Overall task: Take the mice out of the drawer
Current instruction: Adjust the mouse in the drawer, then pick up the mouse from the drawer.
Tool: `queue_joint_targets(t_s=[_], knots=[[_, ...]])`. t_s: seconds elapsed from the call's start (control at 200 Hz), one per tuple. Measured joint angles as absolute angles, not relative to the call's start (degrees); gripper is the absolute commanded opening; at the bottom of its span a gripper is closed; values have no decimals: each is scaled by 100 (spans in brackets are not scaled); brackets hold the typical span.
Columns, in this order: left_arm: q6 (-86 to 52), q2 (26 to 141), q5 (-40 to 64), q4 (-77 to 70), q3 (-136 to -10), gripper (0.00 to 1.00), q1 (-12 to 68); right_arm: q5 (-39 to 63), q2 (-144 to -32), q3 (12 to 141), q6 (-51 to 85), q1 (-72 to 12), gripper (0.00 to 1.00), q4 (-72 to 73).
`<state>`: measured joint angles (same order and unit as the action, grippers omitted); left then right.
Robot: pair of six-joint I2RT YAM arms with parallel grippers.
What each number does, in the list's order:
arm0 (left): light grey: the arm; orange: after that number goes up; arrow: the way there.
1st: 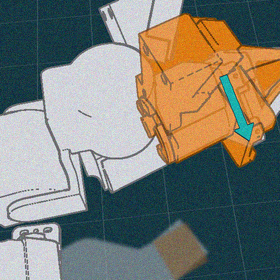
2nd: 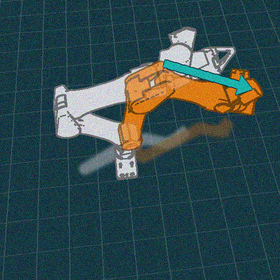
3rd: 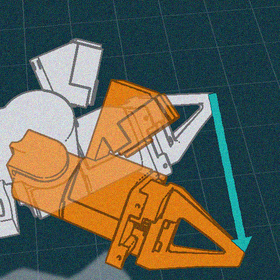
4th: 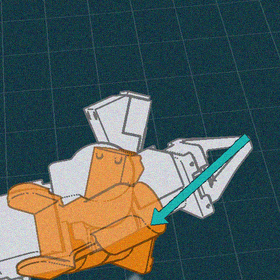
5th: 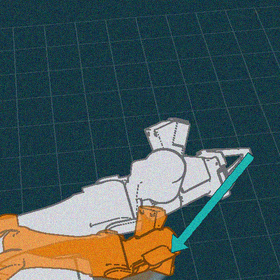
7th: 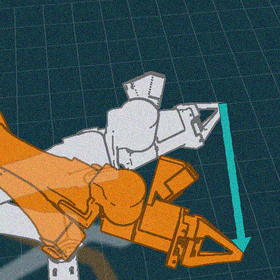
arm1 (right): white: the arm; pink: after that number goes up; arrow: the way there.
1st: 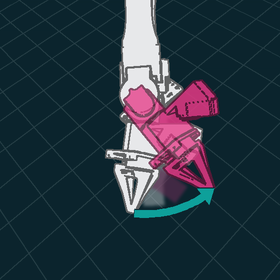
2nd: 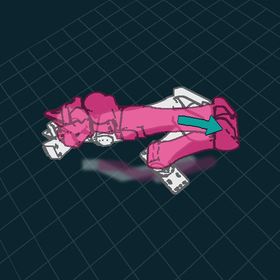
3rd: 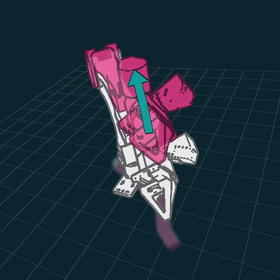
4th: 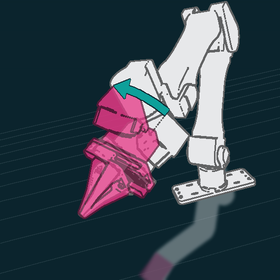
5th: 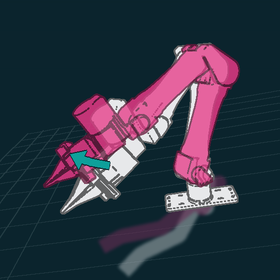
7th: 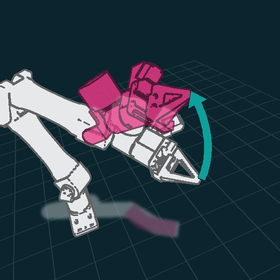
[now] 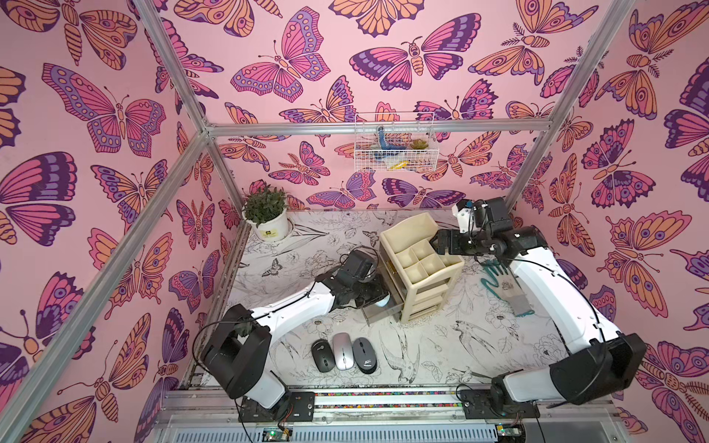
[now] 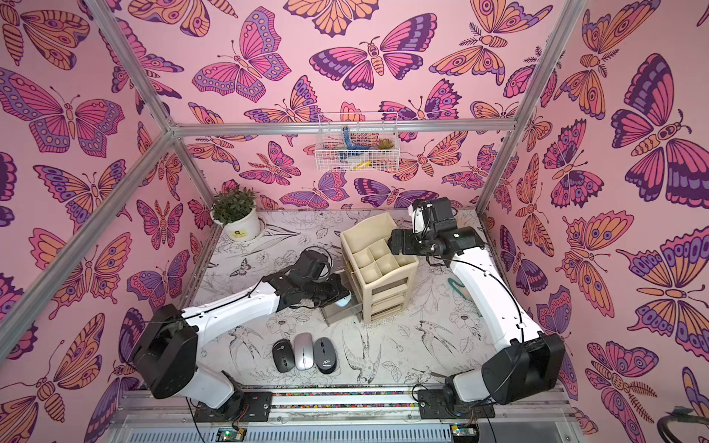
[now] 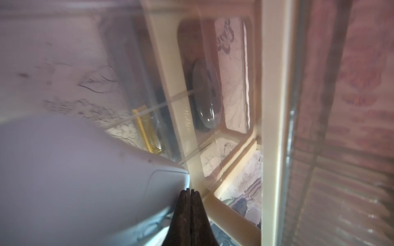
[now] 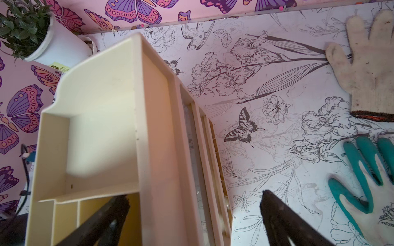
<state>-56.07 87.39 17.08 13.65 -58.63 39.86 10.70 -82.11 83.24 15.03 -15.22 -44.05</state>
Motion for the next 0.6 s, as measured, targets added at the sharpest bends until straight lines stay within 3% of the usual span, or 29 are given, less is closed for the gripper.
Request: queue_joint_targets(t_s=[0.145,0.2,0.275,0.31,0.441,0.601], knots=[[-5131,8300,1653,1649,-5854,1,3789,1085,-8256,8374,1492,-1531,99,-4423],[-4908,8066,1693,1660,-5883,17,3736,1085,-8309,8447,1485,-1531,99,-4491],[-4637,7721,1804,1658,-5968,60,3653,1061,-8423,8615,1446,-1531,99,-4609],[-4530,7513,1855,1653,-5996,72,3575,1039,-8473,8698,1398,-1540,99,-4663],[-4246,6759,2047,1741,-6053,89,3000,714,-8560,9035,1107,-1675,99,-4908],[-3844,6228,2163,2318,-5977,99,2018,303,-8735,10328,576,-2322,99,-5273]])
